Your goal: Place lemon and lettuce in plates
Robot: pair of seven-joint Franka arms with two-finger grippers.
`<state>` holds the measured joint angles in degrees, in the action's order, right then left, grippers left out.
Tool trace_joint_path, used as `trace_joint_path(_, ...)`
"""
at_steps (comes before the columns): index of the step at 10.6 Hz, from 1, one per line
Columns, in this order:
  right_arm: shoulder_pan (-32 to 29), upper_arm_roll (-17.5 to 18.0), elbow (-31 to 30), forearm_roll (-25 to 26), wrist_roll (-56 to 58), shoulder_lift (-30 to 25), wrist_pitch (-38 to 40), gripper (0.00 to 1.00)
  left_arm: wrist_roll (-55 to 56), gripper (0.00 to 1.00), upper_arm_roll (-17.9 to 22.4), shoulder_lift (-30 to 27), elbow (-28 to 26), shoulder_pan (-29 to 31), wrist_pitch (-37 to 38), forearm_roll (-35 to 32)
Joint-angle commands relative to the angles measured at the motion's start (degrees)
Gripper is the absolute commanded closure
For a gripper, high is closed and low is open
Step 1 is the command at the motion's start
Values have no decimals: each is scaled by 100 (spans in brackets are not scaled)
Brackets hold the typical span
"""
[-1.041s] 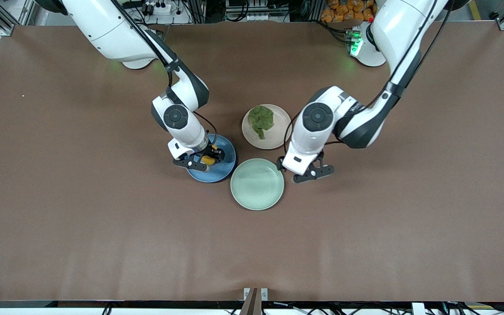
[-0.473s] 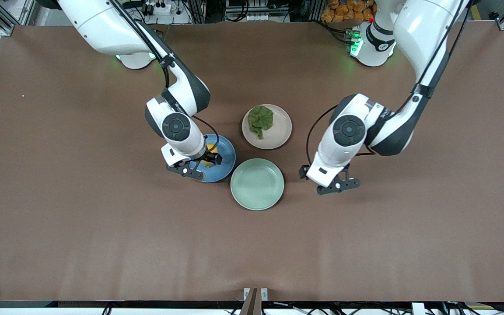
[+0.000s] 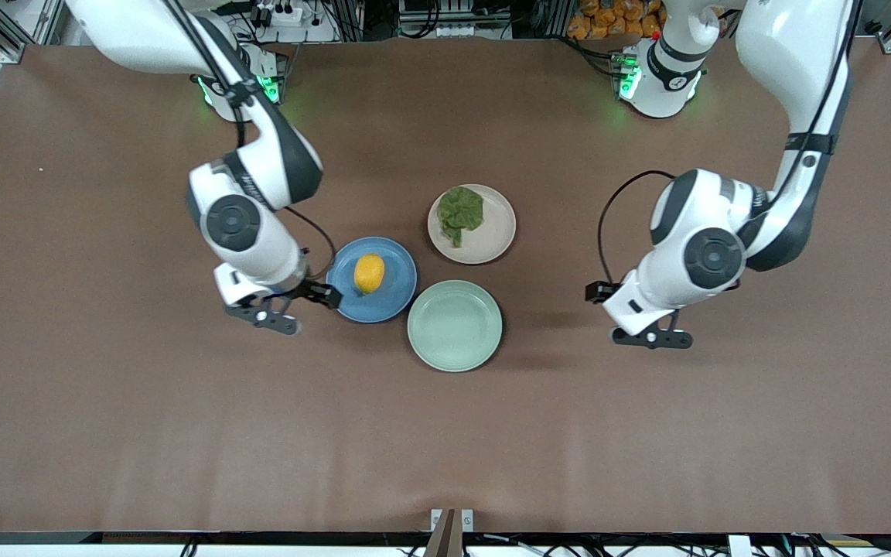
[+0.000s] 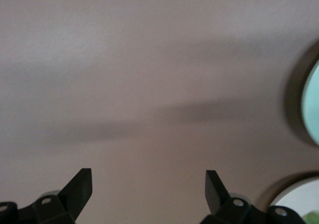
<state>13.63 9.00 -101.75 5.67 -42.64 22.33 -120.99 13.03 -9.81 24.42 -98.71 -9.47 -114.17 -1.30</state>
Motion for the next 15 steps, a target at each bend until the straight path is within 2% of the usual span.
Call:
trace_joint_path(1, -220, -301, -134, -14, 841, -448, 417, 0, -283, 0, 217, -761, -735, -29, 157, 209)
trace_joint_path(3, -360, -609, -143, -22, 1659, -685, 672, 0, -283, 0, 400, -1209, -842, 24, 472, 209)
trace_joint_path(4, -413, -758, -143, -205, 2020, -782, 778, 0, -240, 0, 462, -1481, -842, 42, 570, 209)
trace_joint_path(5, -457, -968, -143, -398, 2476, -914, 909, 0, -213, 0, 463, -1745, -825, 120, 588, 209)
trace_joint_path(8, -510, -1453, -134, -418, 3331, -1195, 1287, 0, -239, 0, 480, -2343, -694, 191, 632, 200)
trace_joint_path(9, -510, -1523, -134, -418, 3333, -1292, 1341, 0, -257, 0, 480, -2458, -562, 200, 789, 174)
trace_joint_path(12, -510, -1620, -90, -339, 3368, -1643, 1446, 0, -266, 0, 472, -2485, 570, 305, 1982, 209)
trace_joint_path(14, -510, -1647, 23, -321, 3377, -1855, 1552, 0, -266, 0, 472, -2678, 739, 288, 2284, 227)
trace_joint_path(15, -502, -1682, 285, -304, 3385, -1864, 1787, 0, -266, 0, 472, -2679, 888, 279, 2433, 227)
